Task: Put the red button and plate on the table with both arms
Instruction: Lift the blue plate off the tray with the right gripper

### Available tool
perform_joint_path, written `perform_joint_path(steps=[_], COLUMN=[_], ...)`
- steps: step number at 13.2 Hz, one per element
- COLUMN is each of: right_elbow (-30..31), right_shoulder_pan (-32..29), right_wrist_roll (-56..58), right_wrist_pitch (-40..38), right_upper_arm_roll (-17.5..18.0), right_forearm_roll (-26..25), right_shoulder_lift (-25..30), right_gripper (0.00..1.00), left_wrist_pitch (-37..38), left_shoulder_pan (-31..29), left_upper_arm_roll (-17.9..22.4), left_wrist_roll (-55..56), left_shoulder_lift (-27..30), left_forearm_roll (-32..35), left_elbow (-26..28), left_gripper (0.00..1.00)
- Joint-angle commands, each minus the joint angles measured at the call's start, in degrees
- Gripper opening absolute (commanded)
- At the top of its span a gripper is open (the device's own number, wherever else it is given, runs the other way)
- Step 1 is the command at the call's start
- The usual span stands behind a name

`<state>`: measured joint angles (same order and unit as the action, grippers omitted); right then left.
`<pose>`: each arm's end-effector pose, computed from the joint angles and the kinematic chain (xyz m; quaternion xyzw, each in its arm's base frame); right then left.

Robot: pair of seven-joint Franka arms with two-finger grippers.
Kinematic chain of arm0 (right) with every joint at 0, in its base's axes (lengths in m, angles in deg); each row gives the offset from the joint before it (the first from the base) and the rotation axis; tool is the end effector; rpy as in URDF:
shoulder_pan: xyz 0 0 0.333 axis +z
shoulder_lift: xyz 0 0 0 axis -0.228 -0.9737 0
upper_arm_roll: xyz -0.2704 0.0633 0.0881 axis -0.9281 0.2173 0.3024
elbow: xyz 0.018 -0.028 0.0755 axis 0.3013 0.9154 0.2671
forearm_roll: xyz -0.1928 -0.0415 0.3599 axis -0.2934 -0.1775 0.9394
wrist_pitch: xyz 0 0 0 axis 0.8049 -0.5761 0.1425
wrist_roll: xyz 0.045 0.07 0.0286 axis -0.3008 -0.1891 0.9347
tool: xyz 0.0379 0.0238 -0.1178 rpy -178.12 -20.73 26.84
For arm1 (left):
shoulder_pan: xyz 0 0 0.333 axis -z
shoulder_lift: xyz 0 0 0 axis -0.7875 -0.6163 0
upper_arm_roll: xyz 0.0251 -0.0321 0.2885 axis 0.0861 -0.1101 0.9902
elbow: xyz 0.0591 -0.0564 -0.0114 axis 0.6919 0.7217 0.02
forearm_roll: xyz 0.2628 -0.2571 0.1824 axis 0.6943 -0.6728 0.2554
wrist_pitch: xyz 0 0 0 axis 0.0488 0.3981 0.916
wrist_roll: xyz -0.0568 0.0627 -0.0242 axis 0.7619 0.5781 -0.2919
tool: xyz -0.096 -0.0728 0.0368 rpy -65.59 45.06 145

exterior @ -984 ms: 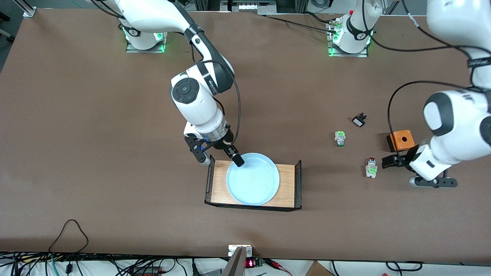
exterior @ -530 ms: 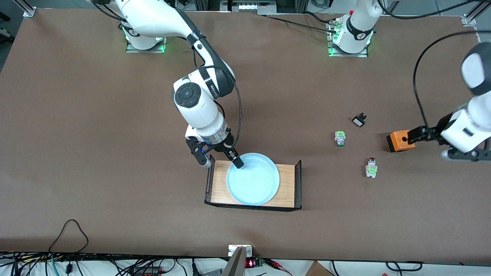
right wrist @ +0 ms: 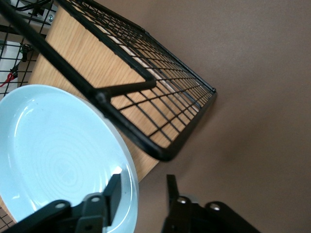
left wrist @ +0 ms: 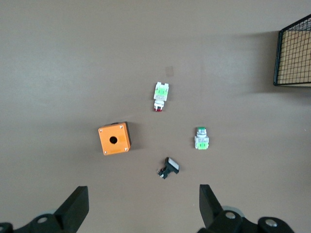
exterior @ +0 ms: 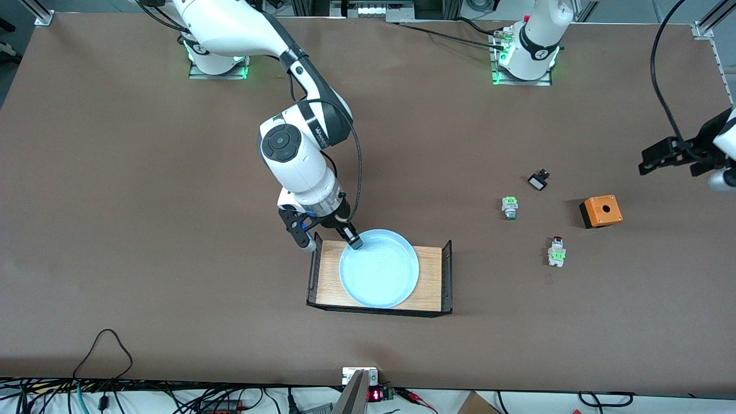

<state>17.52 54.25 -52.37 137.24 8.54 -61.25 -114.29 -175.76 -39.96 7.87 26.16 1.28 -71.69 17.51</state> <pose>0.6321 0.4489 0.2925 -0.8764 0.4447 -0.0462 0.1790 0.6021 0.0314 0.5581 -0.9999 0.0071 0.0153 0.0018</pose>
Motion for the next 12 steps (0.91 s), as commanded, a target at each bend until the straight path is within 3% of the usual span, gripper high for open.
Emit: perform_joint_path(steps=[1,5,9,12], right_elbow=[-1.5,-1.5,-1.7,-1.7], right_shoulder_pan=[0.1,0.1,0.3,0.7], right_wrist_roll=[-0.1,0.0,0.0,0.0], right_wrist_pitch=[-0.4,-0.4,-0.4,-3.2], right_upper_arm_roll=[-0.3,-0.3,-0.2,-0.2], right_forearm_roll=[1.0,1.0,1.4,2.1], right_shoulder_lift=[-0.9,-0.8,-0.3,2.4], right_gripper=[0.21,0.02,0.00,0.00], left_wrist_pitch=[4.1,3.7,3.5,3.1], left_shoulder_pan=[-0.2,-0.9,-5.6,-15.7], left_upper_arm_roll=[-0.4,-1.8,-5.1,-14.7], left_wrist_roll=[0.7,0.7,0.6,0.6], left_shoulder_lift=[-0.4,1.1,1.6,1.5], left_forearm_roll=[2.1,1.9,-0.7,-0.8], left_elbow=[-4.4,-4.0,-2.8,-2.9], left_gripper=[1.00,1.00,1.00,1.00])
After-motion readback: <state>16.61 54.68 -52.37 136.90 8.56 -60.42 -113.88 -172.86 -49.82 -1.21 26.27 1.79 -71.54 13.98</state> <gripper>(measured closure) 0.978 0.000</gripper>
